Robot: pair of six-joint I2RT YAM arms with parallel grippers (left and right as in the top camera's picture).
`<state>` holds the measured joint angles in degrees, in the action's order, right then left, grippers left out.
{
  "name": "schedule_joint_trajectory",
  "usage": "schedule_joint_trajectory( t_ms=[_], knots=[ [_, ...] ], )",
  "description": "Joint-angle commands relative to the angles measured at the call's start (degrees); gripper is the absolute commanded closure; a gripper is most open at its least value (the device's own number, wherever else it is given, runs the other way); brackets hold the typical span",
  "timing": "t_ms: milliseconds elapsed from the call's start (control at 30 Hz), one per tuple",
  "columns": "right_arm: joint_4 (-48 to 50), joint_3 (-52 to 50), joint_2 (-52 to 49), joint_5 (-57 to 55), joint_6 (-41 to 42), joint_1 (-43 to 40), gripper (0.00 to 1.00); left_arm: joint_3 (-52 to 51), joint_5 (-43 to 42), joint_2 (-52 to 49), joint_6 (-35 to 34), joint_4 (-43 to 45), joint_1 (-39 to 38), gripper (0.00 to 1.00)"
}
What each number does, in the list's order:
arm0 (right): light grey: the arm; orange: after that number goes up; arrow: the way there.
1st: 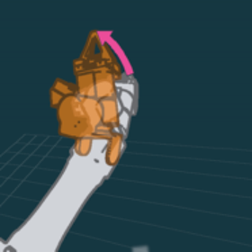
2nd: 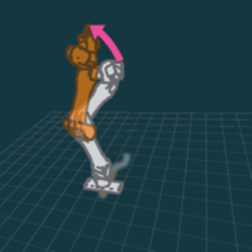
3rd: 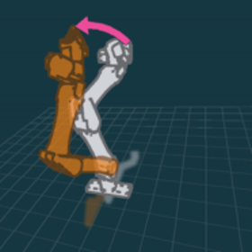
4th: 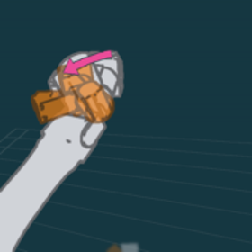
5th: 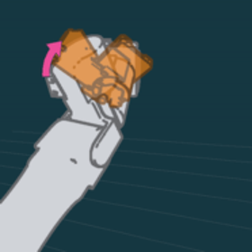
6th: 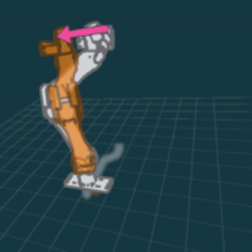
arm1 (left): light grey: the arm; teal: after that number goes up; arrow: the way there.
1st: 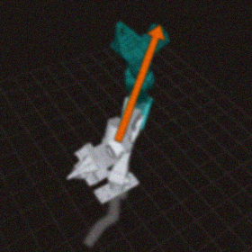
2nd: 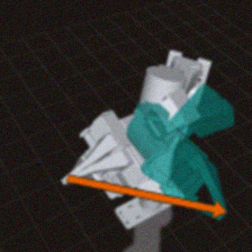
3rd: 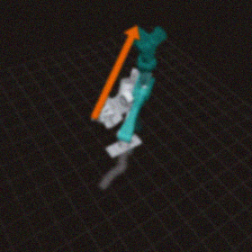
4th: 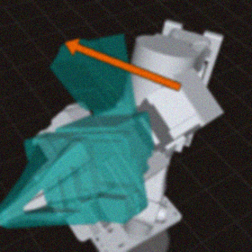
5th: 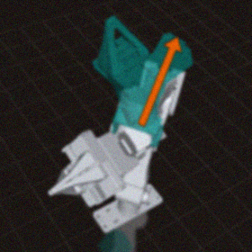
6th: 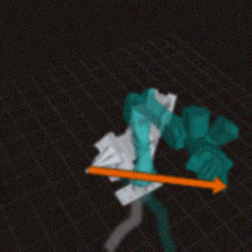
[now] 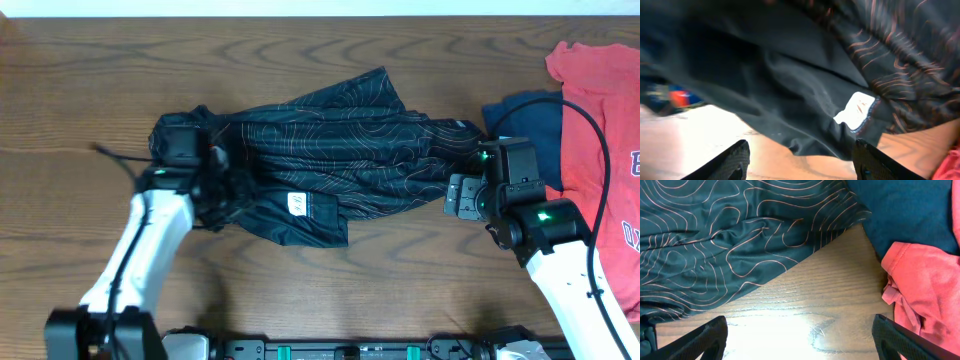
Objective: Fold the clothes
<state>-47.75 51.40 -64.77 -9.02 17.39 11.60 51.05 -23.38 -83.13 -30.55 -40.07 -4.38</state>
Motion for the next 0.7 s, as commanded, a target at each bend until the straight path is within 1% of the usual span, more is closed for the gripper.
schedule_joint_trajectory(
  t_ms=[0, 133, 233, 300, 367, 400, 433, 500, 567, 600, 667],
  knots=[
    [-0.09, 0.44, -0.17, -0.63, -0.74, -0.44, 0.09, -0.87, 3.5, -4.44, -8.92, 1.31, -2.95, 0.33],
    [-0.02, 0.44, -0.17, -0.63, -0.72, -0.44, 0.09, -0.87, 3.54, -9.51, -14.99, 3.8, -4.22, 0.32],
    [-0.09, 0.44, -0.17, -0.66, -0.74, -0.44, 0.09, -0.87, 3.52, -12.63, -16.35, 7.02, -4.22, 0.34],
    [-0.2, 0.44, -0.17, -0.63, -0.74, -0.44, 0.09, -0.85, 3.39, -13.6, -16.44, 7.52, -4.22, 0.48],
    [-0.31, 0.44, -0.26, -0.63, -0.74, -0.44, 0.09, -0.85, 3.34, -13.62, -16.37, 7.37, -4.22, 0.78],
    [-0.31, 0.44, -0.28, -0.66, -0.74, -0.44, 0.09, -0.85, 3.34, -13.4, -15.93, 7.28, -4.22, 0.9],
    [-0.28, 0.42, -0.35, -0.66, -0.74, -0.44, 0.09, -0.85, 3.41, -13.14, -15.37, 7.19, -4.15, 0.94],
    [-0.31, 0.39, -0.39, -0.66, -0.74, -0.44, 0.09, -0.85, 3.37, -12.41, -14.6, 6.36, -3.93, 0.94],
    [-0.35, 0.39, -0.39, -0.68, -0.81, -0.44, 0.09, -0.83, 3.3, -11.21, -13.11, 3.61, -3.89, 0.94],
    [-0.42, 0.39, -0.39, -0.68, -1.29, -0.44, 0.09, -0.85, 3.3, -10.34, -12.07, 1.44, -3.89, 0.94],
    [-0.5, 0.39, -0.48, -0.7, -1.79, -0.46, 0.09, -0.85, 3.48, -7.74, -8.24, -5.88, -3.89, 0.94]
  ],
)
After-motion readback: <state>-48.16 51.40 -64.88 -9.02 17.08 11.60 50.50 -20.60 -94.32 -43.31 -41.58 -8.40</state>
